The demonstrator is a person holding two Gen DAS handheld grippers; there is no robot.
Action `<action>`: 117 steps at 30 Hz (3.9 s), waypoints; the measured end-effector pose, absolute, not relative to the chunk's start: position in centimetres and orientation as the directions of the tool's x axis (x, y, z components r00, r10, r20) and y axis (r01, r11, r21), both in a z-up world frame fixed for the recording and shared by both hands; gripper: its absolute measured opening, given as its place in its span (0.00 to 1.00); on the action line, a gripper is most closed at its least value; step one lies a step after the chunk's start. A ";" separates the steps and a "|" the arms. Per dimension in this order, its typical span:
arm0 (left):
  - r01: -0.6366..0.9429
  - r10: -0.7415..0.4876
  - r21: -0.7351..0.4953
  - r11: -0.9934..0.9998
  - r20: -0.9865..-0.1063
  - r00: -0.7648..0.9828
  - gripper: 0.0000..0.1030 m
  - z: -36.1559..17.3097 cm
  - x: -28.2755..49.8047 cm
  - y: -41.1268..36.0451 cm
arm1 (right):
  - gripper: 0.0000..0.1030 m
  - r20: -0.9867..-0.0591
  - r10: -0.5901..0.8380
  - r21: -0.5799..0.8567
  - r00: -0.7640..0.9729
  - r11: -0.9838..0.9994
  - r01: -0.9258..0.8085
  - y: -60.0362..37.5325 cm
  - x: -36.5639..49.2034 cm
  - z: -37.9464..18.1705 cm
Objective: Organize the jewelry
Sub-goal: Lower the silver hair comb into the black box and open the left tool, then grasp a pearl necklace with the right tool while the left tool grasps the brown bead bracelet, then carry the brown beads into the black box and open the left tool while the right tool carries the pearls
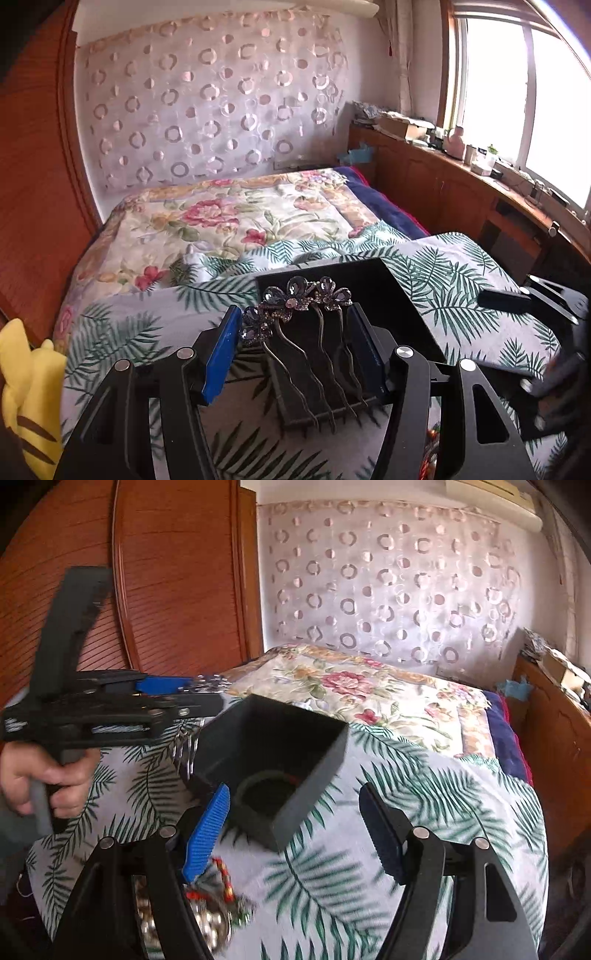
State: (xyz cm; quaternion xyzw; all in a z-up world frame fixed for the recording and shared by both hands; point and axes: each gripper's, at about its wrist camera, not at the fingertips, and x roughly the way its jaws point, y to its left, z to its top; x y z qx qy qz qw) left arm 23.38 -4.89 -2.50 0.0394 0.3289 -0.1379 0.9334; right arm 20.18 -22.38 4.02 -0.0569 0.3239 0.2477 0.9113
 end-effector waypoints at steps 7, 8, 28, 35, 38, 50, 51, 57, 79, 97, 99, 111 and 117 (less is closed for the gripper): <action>0.284 -0.211 0.013 0.959 -0.639 0.739 0.55 -3.1 25.4 -6.9 | 0.73 -0.609 0.416 0.085 0.675 0.880 -0.467 -24.0 18.2 3.4; 0.282 -0.209 0.012 0.959 -0.644 0.736 0.55 -3.2 25.8 -6.9 | 0.73 -0.609 0.418 0.087 0.674 0.880 -0.467 -24.1 17.9 3.3; 0.280 -0.227 0.009 0.960 -0.562 0.795 0.93 -2.6 15.0 -3.1 | 0.50 -0.661 0.457 0.142 0.595 0.855 -0.499 -22.9 13.3 1.0; 0.261 -0.217 -0.004 0.965 -0.568 0.794 0.93 -3.8 11.0 -0.2 | 0.50 -0.681 0.468 0.156 0.564 0.844 -0.512 -22.2 11.8 0.2; 0.258 -0.211 -0.001 0.966 -0.578 0.788 0.93 -4.5 9.8 0.4 | 0.43 -0.689 0.474 0.164 0.548 0.838 -0.520 -22.0 11.3 0.0; 0.275 -0.236 -0.033 0.961 -0.614 0.753 0.93 -7.0 7.3 0.4 | 0.30 -0.725 0.443 0.094 0.527 0.822 -0.562 -19.7 12.5 -0.2; 0.276 -0.237 -0.034 0.961 -0.616 0.751 0.93 -7.1 7.3 0.3 | 0.30 -0.729 0.442 0.091 0.523 0.820 -0.566 -19.5 12.7 -0.3; 0.283 -0.242 -0.035 0.959 -0.621 0.745 0.93 -7.3 7.2 0.0 | 0.19 -0.738 0.443 0.060 0.509 0.795 -0.604 -18.6 12.7 -0.4; 0.271 -0.227 -0.042 0.962 -0.678 0.699 0.62 -8.0 5.6 2.0 | 0.08 -0.561 0.514 0.036 0.649 0.798 -0.602 -20.6 9.3 9.5; 0.364 -0.300 -0.088 0.927 -0.756 0.582 0.27 -9.8 7.8 -0.8 | 0.08 -0.466 0.495 -0.015 0.733 0.824 -0.566 -22.0 8.4 14.6; 0.369 -0.287 -0.066 0.927 -0.758 0.585 0.27 -9.9 7.9 -1.2 | 0.08 -0.468 0.491 -0.013 0.735 0.828 -0.561 -22.2 8.4 14.5; 0.405 -0.370 -0.108 0.908 -0.658 0.655 0.12 -4.7 6.8 -1.4 | 0.08 -0.462 0.476 -0.022 0.749 0.838 -0.546 -22.7 8.2 15.0; 0.426 -0.391 -0.090 0.900 -0.598 0.700 0.12 -0.9 6.9 -2.0 | 0.08 -0.455 0.478 -0.024 0.751 0.837 -0.547 -22.5 8.2 15.2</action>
